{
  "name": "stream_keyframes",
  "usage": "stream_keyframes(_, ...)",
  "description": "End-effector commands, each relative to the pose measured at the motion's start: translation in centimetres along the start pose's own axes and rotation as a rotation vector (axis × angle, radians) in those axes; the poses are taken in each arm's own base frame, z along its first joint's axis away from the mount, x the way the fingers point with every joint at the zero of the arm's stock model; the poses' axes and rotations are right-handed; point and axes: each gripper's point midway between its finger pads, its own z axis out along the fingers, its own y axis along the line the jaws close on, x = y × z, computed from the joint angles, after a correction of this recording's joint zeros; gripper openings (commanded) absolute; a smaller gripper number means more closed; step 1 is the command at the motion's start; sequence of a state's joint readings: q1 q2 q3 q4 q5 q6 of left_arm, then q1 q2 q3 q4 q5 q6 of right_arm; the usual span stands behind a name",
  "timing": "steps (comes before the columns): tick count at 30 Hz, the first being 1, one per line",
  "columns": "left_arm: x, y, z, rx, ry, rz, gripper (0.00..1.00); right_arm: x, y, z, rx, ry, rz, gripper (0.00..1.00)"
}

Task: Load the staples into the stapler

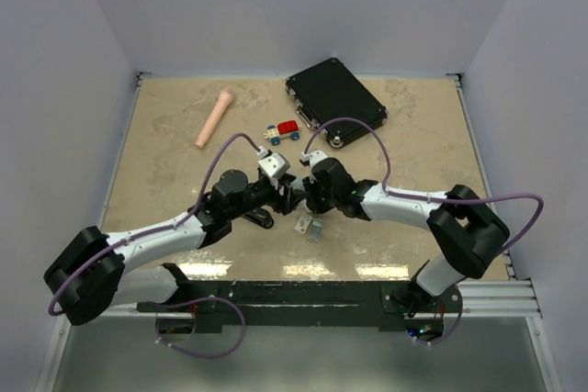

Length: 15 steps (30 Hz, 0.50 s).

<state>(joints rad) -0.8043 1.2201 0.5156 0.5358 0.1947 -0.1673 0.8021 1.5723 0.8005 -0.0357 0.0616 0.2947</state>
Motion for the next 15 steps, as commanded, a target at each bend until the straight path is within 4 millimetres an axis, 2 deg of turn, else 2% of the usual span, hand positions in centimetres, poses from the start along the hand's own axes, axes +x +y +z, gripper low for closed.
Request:
stream_keyframes(1, -1.5, 1.4, -1.6, -0.08, -0.065, -0.055, 0.62, -1.8, 0.1, -0.1, 0.014, -0.026, -0.014, 0.27)
stream_keyframes(5, -3.0, 4.0, -3.7, -0.228, -0.117, -0.063, 0.63, -1.7, 0.0, -0.7, 0.02, -0.006, -0.016, 0.42)
stream_keyframes(6, -4.0, 4.5, -4.5, -0.259, -0.151, -0.061, 0.63, -1.5, -0.1, -0.8, 0.026, 0.005, -0.015, 0.45)
stream_keyframes(7, -3.9, 5.0, -5.1, -0.288, -0.151, -0.059, 0.63, -1.8, 0.0, -1.1, 0.022, -0.001, -0.016, 0.5)
stream_keyframes(9, -5.3, 6.2, -6.8, -0.373, -0.206, -0.055, 0.64, -1.7, -0.1, -1.5, 0.03, 0.01, -0.015, 0.55)
stream_keyframes(11, -5.2, 7.5, -8.2, -0.46, -0.215, -0.043, 0.65, -2.1, 0.0, -1.9, 0.025, 0.006, -0.02, 0.58)
stream_keyframes(15, -6.9, 8.8, -11.3, -0.576, -0.281, -0.017, 0.67, -2.0, 0.0, -3.1, 0.028, 0.037, -0.036, 0.65)
